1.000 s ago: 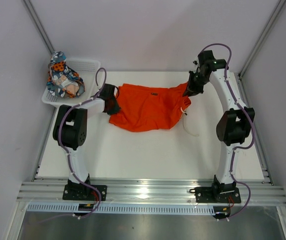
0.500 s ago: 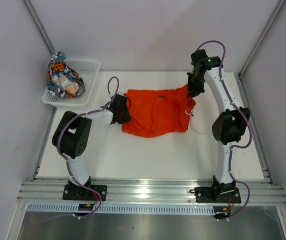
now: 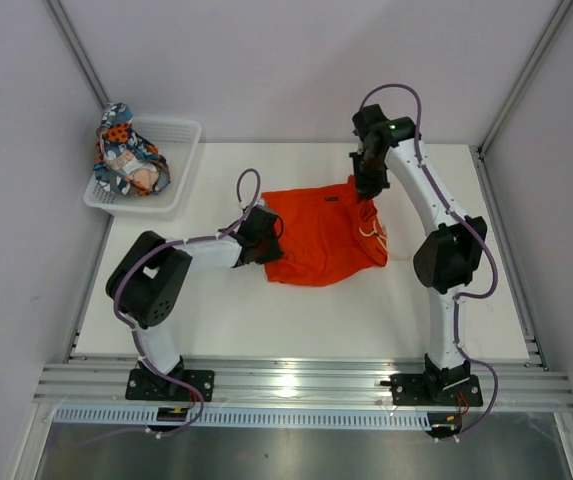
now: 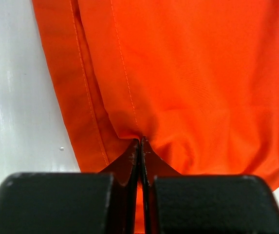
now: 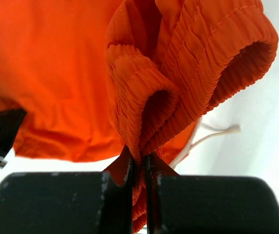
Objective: Fold and stack the shorts
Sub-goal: Fold the shorts
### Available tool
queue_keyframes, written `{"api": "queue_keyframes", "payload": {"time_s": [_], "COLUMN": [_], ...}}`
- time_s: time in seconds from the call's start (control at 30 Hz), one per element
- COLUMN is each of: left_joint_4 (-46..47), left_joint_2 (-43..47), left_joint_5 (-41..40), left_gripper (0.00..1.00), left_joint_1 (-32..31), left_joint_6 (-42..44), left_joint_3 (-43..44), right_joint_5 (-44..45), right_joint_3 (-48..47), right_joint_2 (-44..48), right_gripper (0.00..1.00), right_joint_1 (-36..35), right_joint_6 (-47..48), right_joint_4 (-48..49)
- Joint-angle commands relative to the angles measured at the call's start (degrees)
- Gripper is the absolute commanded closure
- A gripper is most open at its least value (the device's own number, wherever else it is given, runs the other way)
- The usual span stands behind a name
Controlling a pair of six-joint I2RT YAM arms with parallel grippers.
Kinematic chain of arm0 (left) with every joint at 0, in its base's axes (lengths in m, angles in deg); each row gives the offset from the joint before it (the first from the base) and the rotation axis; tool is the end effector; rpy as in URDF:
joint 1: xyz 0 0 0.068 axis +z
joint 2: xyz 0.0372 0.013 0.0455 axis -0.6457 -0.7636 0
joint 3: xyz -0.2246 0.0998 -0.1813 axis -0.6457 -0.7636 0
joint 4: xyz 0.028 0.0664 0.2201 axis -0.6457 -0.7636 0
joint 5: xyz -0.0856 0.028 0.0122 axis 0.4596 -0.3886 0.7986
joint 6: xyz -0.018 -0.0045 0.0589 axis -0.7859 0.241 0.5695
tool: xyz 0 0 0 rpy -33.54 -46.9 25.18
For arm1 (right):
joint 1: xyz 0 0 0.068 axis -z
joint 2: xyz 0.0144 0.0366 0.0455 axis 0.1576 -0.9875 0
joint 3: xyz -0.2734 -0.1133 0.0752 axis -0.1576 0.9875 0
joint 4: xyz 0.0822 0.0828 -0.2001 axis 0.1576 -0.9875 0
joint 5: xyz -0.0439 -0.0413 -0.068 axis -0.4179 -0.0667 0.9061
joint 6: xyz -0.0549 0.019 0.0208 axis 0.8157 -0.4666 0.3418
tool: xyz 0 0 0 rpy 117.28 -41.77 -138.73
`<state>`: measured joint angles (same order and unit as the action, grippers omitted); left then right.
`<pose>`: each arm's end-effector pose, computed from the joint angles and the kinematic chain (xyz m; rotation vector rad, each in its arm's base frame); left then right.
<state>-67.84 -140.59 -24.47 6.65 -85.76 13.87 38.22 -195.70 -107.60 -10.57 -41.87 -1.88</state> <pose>0.2952 -0.1904 0.1947 -0.2882 2.5075 -0.4596 0.4013 0.1414 0.3404 -0.1655 2.7686 0.0945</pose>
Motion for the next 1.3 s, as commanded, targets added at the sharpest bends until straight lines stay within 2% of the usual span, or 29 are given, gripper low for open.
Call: {"api": "queue_keyframes", "payload": {"time_s": [0.0,0.3,0.63,0.8,1.27], "left_joint_4": [0.90,2.66,4.25,4.16,3.11], "left_joint_2": [2.06,1.44,2.14,2.67,2.85], "left_joint_5": [-0.63,-0.72,0.33,-0.63,-1.25], "left_gripper": [0.96,0.96,0.96,0.96,0.96], "left_joint_1": [0.34,0.34,0.16,-1.06,-1.59], "left_joint_6": [-0.97,-0.71,-0.89,-0.97,-0.71], "left_joint_3": [-1.93,-4.04,-4.75,-4.83,-4.57], "right_joint_5": [-1.32,1.67,3.43,2.38,-0.97], "right_joint_3": [-2.28,-2.99,-0.79,0.88,0.97], "right_joint_2": [2.97,-1.43,-5.64,-5.21,-8.28], "right_gripper": [1.00,1.00,1.00,1.00,0.94], "right_joint_1": [-4.70,-12.43,-14.38,-14.55,-18.50], "right_joint_6": [-0.86,-2.10,-6.57,-9.39,-7.11], "right_joint_4": [-3.64,-3.04,1.71,7.51,12.00]}}
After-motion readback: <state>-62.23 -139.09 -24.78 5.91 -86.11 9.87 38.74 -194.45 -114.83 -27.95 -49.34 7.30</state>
